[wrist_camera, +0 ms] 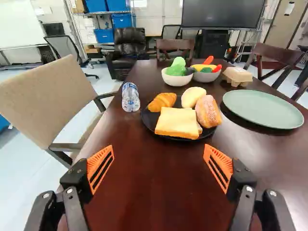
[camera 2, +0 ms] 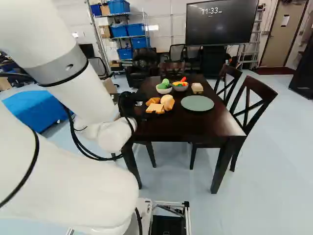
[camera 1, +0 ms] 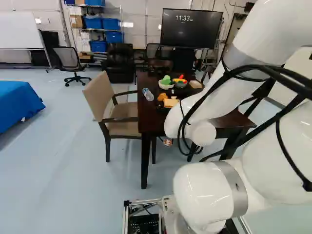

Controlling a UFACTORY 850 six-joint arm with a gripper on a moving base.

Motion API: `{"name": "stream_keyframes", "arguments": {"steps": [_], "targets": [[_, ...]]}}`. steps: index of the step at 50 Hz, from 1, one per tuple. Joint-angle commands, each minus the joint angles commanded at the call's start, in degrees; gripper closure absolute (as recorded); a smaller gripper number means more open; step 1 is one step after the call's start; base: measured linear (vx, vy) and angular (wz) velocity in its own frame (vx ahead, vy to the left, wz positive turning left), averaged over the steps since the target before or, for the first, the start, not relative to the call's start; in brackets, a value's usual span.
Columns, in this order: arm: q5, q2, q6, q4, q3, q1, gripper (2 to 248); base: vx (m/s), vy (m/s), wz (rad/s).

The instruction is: Move the croissant to the empty plate

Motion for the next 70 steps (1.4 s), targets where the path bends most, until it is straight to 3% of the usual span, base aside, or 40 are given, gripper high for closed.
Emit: {"name": "stream_keyframes", "arguments": {"steps": [57, 70], "targets": [[0.0, 0.41, 0.0, 0.0, -0.01, 0.0, 3, 0.022, 0.0, -0.002], [0.0, -0.19, 0.0, 0.0, -2.27, 0.0, 3, 0.0, 0.0, 0.0]]}}
